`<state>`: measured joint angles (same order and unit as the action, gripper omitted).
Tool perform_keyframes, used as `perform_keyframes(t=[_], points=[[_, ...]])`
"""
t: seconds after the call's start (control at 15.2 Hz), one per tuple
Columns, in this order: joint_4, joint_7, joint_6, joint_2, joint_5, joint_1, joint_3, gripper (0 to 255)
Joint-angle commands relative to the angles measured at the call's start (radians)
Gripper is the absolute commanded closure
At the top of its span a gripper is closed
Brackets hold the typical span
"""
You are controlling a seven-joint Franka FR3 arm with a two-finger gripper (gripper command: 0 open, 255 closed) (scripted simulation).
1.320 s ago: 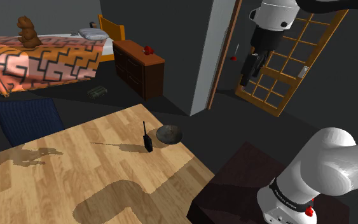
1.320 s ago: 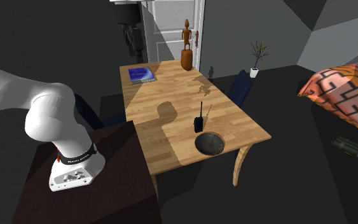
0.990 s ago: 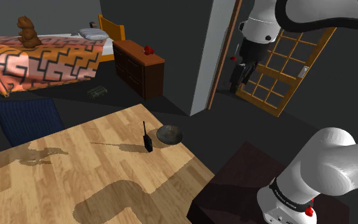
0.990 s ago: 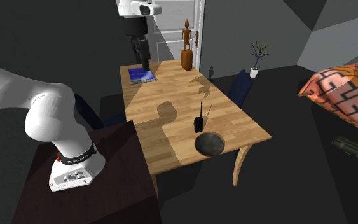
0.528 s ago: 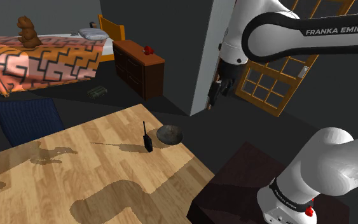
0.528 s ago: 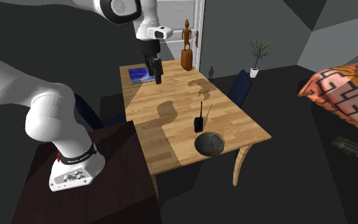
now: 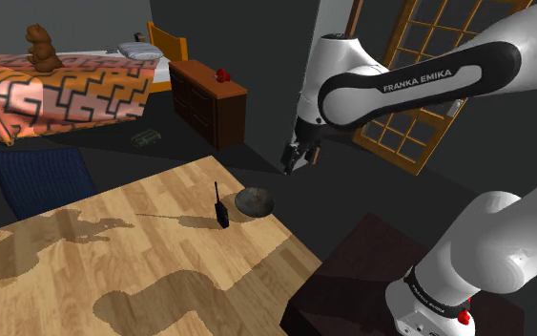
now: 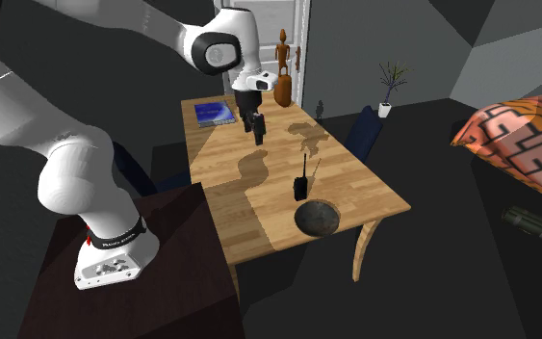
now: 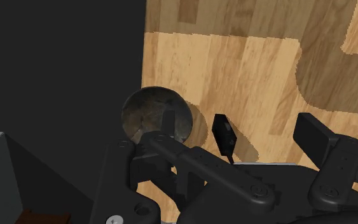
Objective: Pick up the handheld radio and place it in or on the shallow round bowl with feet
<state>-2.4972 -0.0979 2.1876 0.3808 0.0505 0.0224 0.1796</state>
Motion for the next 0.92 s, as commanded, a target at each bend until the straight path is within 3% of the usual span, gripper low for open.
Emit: perform_keyframes(t=[0.0, 0.4, 0.86], points=[[0.007, -0.018, 0.077, -0.075, -0.005, 0.004, 0.012, 0], [0.071, -0.089, 0.268, -0.310, -0.052, 0.013, 0.041, 0], [0.214, -0.198, 0.429, -0.597, -0.158, -0.003, 0.035, 0]])
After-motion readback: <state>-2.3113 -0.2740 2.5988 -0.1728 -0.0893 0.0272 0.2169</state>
